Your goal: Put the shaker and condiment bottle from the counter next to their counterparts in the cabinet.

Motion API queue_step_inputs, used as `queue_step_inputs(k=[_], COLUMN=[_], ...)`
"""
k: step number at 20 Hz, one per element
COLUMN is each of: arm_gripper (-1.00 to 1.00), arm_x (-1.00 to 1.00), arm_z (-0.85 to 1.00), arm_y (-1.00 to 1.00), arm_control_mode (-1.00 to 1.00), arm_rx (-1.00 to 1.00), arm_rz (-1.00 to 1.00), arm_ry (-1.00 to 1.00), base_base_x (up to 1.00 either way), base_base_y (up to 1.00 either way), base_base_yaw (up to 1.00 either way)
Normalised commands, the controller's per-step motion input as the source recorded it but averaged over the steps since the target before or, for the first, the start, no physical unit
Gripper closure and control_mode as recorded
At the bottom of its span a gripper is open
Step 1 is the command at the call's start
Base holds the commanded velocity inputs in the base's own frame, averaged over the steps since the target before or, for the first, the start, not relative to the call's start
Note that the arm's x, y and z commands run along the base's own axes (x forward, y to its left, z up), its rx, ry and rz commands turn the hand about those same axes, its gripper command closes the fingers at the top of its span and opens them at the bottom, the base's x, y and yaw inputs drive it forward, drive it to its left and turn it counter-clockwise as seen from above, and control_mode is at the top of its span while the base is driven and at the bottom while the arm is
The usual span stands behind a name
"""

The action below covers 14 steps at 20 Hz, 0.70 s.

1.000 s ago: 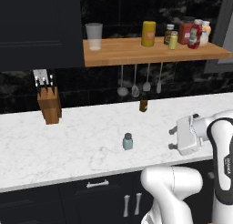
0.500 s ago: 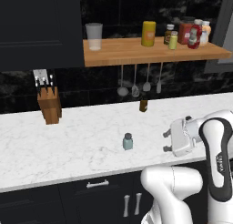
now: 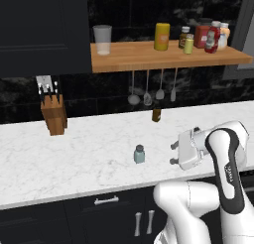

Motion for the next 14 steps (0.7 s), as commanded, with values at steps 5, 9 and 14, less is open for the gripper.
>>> queue_step_inputs(k=[5, 9, 14], arm_gripper=[-1.00, -1.00, -1.00], arm_x=[0.24, 0.07, 0.22], arm_z=[-0.23, -0.15, -0.15], arm_y=[0.06, 0.00, 0.00], arm_control_mode=[-1.00, -1.00, -1.00], arm_rx=[0.00, 0.00, 0.00], arm_rz=[0.01, 0.04, 0.04], arm_ry=[0.00, 0.00, 0.00], base_base_x=[0.00, 0.00, 0.00], base_base_y=[0.00, 0.00, 0.00], base_base_yaw=[0.00, 0.00, 0.00])
